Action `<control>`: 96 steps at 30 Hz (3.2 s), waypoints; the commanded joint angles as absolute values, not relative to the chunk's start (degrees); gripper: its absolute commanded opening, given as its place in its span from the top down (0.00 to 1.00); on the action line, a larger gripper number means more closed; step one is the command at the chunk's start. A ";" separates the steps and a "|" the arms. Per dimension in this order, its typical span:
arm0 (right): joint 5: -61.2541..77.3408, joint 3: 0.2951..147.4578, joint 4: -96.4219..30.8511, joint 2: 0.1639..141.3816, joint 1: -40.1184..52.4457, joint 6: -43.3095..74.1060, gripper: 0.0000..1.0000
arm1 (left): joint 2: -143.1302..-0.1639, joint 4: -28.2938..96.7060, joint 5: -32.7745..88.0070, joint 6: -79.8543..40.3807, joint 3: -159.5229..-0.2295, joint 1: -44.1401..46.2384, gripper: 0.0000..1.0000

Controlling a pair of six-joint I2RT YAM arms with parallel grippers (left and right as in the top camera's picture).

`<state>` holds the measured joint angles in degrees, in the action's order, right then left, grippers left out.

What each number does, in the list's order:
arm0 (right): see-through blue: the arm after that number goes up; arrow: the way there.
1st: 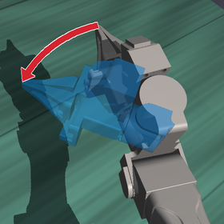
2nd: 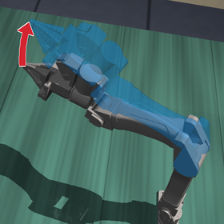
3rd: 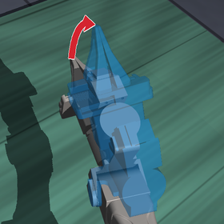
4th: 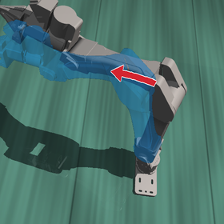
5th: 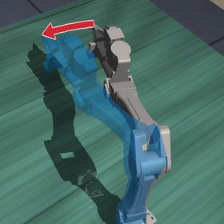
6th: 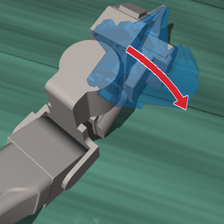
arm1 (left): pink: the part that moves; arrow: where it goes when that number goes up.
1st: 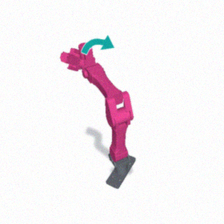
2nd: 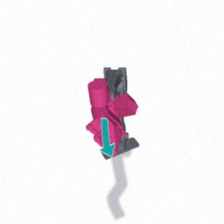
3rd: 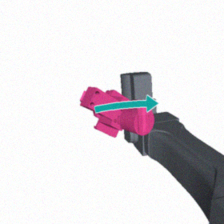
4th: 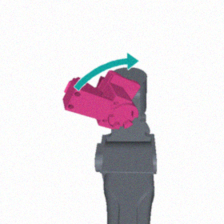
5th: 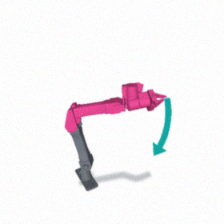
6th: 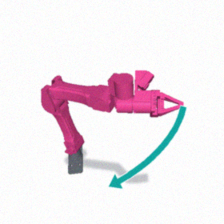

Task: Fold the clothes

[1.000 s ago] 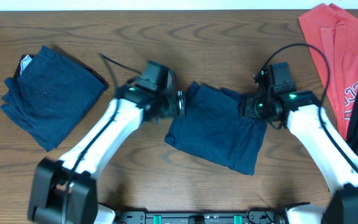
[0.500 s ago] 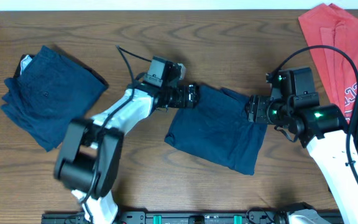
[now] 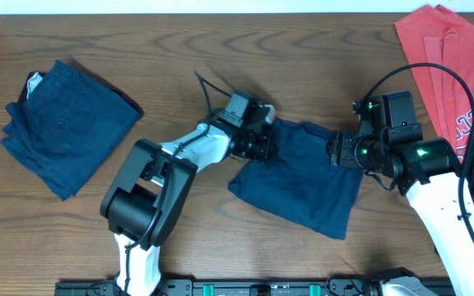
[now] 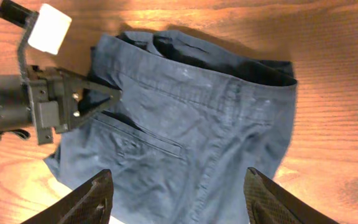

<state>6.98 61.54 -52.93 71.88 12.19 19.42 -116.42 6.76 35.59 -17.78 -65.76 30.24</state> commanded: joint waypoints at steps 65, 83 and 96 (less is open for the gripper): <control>4.25 62.13 -34.02 74.17 11.62 7.75 0.01 | -90.52 21.17 18.37 -6.09 -65.93 -2.57 0.02; -8.80 56.42 -43.29 47.40 15.94 17.21 0.01 | -48.95 41.60 9.50 -6.20 -51.86 6.98 0.02; -11.35 45.41 -51.16 35.27 18.06 19.90 0.01 | -28.67 37.43 9.80 -6.24 -46.30 7.20 0.02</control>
